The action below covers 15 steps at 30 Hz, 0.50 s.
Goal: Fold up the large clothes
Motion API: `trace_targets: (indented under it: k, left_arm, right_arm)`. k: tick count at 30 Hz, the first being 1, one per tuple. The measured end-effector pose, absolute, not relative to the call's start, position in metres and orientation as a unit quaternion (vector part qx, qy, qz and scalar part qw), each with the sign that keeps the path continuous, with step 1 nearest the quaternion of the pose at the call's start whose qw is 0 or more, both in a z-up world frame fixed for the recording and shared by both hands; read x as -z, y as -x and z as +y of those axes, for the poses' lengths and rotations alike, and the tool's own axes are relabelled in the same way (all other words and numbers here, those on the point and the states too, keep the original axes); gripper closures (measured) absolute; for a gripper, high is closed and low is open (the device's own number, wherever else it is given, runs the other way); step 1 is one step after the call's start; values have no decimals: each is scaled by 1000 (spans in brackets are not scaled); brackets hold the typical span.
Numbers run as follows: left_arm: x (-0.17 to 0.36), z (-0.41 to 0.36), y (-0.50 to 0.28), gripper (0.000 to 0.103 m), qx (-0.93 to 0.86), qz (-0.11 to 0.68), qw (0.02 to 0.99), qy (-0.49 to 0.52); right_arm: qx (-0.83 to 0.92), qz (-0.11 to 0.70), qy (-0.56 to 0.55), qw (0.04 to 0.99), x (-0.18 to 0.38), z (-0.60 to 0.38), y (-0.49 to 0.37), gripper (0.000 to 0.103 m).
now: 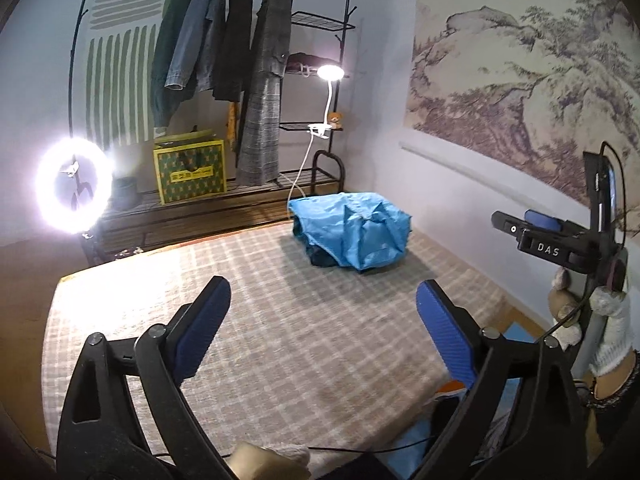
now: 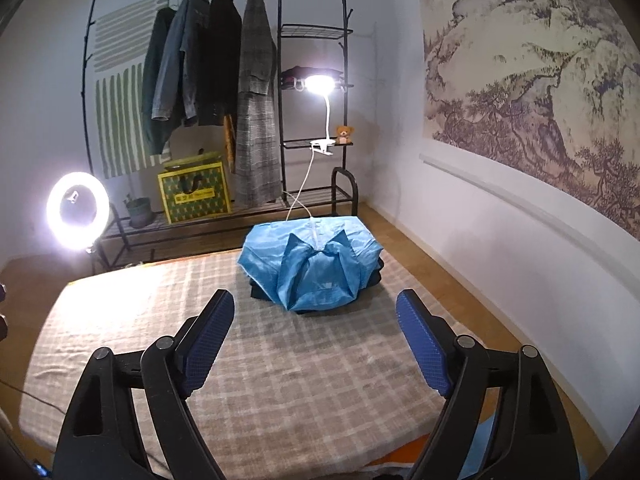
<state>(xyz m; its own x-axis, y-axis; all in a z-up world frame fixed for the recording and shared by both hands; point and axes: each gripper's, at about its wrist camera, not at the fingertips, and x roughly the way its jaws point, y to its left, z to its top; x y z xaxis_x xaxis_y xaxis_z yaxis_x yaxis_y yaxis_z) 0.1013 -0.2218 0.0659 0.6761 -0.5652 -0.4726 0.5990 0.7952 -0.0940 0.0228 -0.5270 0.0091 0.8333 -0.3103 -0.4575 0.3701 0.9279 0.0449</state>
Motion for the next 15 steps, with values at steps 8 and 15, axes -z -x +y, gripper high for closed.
trace_targets:
  k: [8, 15]
  left_arm:
    - [-32, -240, -115, 0, 293, 245, 922, -64]
    - [-1, -249, -133, 0, 263, 264, 924, -90]
  right_arm:
    - [180, 231, -80, 953, 21, -527, -45, 16]
    - [178, 238, -81, 951, 46, -529, -63, 16]
